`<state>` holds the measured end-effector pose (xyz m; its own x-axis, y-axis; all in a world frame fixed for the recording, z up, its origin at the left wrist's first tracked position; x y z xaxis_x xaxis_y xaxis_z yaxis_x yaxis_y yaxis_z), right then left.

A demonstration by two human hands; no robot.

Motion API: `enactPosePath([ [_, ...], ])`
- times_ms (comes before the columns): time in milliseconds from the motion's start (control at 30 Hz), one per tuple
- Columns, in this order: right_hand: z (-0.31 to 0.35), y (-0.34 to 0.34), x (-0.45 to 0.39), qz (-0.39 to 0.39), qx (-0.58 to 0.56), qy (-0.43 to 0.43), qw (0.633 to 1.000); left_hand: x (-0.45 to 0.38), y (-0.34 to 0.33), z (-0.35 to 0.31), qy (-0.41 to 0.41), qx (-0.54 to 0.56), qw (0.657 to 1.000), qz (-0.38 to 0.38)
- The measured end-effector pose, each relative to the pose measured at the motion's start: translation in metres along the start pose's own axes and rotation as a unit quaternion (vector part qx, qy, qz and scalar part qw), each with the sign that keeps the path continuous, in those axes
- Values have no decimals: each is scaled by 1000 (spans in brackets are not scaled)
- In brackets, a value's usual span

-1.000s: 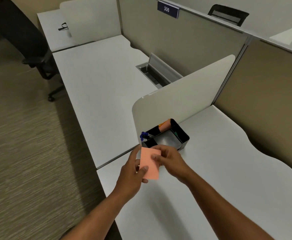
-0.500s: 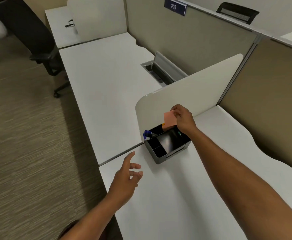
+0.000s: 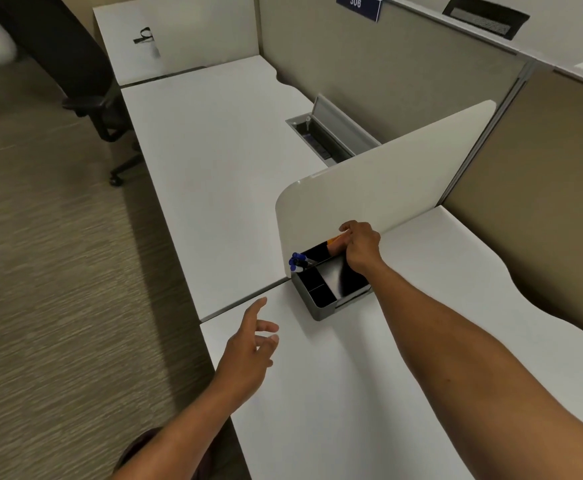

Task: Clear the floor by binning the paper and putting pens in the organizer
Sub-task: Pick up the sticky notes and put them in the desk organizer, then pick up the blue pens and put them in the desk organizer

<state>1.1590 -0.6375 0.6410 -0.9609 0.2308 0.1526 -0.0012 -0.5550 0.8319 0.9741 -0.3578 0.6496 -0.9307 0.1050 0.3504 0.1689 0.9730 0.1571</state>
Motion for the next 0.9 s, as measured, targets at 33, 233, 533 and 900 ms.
enactPosePath([
  [33, -4, 4, 3, -24, -21, -16, 999, 0, -1, -2, -4, -3, 1000, 0],
  [233, 14, 13, 43, -154, -55, -1, 987, 1, 4, -13, -45, -77, 996, -26],
  [533, 105, -74, 185, -121, 1, 199, 973, 32, 62, -5, -92, -162, 974, -132],
  [900, 277, -197, 372, -9, 64, 457, 887, 215, 248, 71, -81, -235, 896, -368],
])
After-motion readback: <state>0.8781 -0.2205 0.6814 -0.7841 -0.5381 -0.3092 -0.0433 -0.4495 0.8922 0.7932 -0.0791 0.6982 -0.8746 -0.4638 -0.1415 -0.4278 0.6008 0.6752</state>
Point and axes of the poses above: each hand's wrist, its own x-axis away from the middle knuckle, its own y-axis out of the back of the hand, z = x × y, the point moved 9 cm from there along -x, towards the middle knuckle, and after that the axes turned 11 degrees about x, right-handed, at the moved point
